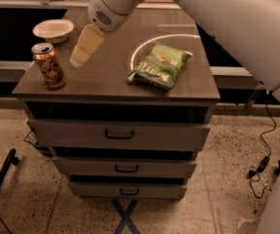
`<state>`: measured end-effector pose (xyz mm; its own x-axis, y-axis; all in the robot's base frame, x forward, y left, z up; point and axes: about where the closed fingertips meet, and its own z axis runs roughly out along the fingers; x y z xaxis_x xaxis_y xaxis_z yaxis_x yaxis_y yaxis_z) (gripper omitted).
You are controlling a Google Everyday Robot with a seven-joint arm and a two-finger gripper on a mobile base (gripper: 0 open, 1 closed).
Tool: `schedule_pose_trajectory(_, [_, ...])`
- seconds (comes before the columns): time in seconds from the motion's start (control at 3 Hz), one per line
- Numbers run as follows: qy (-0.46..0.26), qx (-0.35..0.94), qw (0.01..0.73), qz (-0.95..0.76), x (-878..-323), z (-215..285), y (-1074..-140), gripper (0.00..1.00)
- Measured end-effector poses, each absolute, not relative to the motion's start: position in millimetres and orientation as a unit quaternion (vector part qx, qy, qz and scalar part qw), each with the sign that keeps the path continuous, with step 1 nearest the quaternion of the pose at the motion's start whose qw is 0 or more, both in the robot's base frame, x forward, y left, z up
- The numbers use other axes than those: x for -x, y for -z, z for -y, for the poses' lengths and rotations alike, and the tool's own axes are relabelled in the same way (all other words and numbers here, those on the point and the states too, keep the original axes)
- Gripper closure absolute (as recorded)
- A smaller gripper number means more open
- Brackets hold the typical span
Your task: Knock orange can over
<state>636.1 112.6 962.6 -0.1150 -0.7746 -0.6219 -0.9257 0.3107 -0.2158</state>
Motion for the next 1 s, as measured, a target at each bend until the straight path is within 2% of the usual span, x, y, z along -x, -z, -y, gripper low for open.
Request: schedule_pose_trajectory(1.0, [-0.220,0.508,0.442,-0.706,-662,-157,-929,0.00])
